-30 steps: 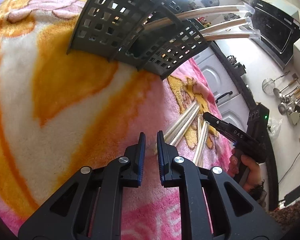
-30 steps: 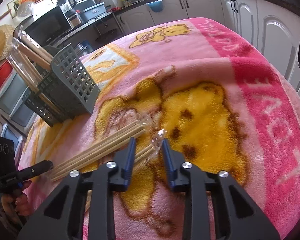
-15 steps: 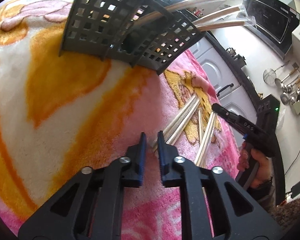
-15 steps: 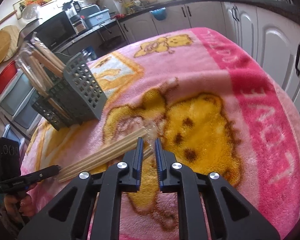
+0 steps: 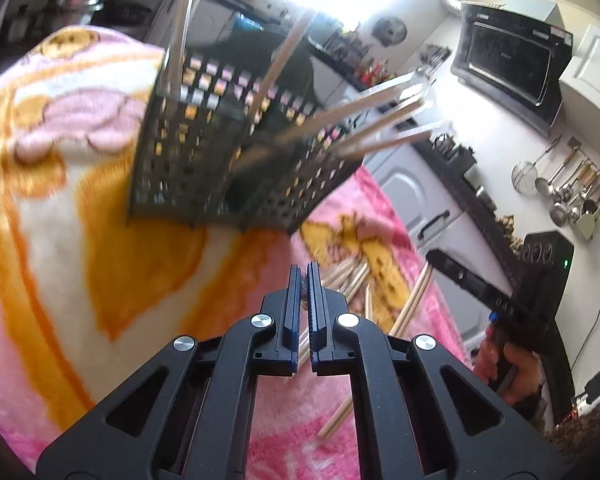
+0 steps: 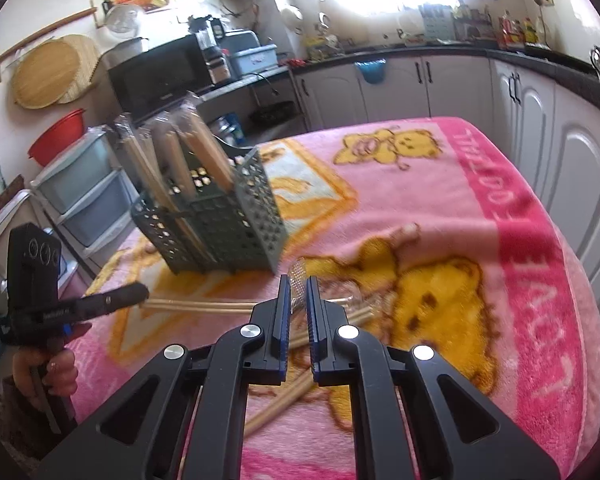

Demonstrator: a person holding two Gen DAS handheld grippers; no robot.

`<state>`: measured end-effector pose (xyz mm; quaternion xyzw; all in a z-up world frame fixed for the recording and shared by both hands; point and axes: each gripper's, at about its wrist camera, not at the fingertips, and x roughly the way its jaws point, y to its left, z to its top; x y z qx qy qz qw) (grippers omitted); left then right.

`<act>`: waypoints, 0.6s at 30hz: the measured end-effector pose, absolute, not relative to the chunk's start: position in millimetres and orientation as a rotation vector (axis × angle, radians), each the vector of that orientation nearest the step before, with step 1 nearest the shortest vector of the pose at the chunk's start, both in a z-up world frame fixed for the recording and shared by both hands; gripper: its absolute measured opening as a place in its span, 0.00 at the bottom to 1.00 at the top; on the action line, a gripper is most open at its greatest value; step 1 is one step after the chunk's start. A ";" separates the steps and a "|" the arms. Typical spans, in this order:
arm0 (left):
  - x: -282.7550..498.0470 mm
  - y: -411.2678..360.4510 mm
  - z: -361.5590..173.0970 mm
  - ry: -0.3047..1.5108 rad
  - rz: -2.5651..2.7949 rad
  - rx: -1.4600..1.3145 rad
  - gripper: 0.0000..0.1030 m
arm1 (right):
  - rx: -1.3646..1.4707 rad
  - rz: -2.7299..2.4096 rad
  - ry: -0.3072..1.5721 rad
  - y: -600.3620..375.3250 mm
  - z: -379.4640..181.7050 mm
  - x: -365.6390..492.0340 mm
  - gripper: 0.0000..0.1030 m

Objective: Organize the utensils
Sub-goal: 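Lift the wrapped chopsticks with the right gripper and carry above the basket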

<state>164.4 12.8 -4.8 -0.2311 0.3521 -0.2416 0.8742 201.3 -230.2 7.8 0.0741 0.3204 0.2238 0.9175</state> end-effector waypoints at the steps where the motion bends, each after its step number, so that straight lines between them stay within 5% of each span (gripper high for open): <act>1: 163.3 14.6 -0.7 0.722 -0.504 -0.484 0.01 | 0.148 0.466 0.652 -228.5 10.6 199.3 0.07; 18: 135.6 39.6 60.1 0.531 -0.532 -0.516 0.01 | 0.095 0.579 0.540 -190.5 47.9 178.4 0.05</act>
